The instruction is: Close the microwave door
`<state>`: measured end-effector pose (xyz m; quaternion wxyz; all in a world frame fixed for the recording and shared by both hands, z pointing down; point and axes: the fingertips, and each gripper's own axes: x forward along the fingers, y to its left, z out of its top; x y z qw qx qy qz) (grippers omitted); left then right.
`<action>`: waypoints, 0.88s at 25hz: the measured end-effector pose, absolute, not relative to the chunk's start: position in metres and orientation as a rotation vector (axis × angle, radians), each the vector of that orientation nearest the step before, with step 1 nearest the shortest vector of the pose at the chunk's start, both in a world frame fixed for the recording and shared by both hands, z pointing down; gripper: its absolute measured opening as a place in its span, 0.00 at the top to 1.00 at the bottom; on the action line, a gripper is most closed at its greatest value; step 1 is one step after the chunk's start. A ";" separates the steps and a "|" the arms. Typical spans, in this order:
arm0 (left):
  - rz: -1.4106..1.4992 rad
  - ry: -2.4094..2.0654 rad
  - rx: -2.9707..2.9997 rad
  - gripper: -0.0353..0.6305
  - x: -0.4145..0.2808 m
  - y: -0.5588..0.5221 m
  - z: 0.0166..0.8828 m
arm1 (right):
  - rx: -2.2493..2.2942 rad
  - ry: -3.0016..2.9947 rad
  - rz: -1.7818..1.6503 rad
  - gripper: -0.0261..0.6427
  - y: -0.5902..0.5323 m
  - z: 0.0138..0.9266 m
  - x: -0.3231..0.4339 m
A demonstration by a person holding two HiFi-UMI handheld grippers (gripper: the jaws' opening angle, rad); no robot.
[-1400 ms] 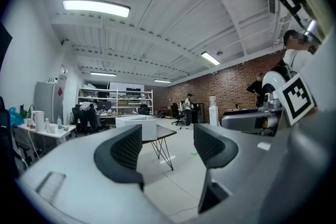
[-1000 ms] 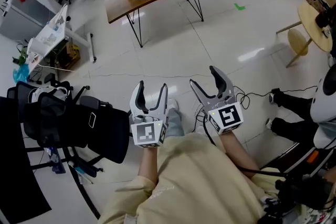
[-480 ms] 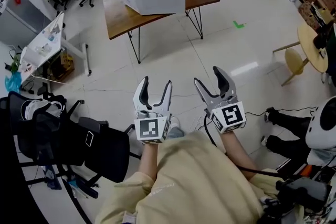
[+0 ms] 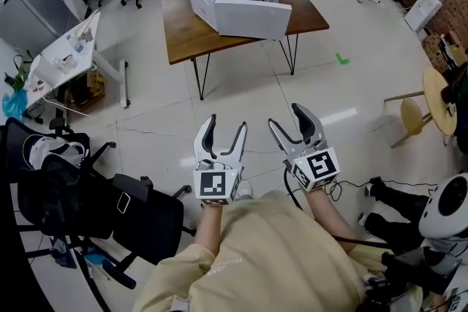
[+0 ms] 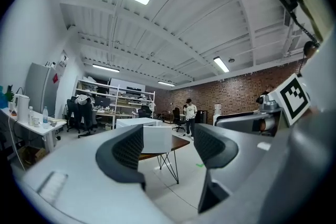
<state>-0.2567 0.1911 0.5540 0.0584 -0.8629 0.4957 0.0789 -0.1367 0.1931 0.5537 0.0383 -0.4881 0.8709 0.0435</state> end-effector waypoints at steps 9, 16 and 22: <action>0.036 1.610 -2.675 0.51 -0.319 0.145 0.577 | -1.632 2.597 0.143 0.54 0.157 0.560 -0.162; 0.222 1.567 -2.640 0.51 -0.319 0.134 0.570 | -1.641 2.582 0.150 0.54 0.156 0.556 -0.163; 0.140 1.569 -2.650 0.51 -0.296 0.121 0.572 | -1.584 2.584 0.116 0.54 0.132 0.564 -0.156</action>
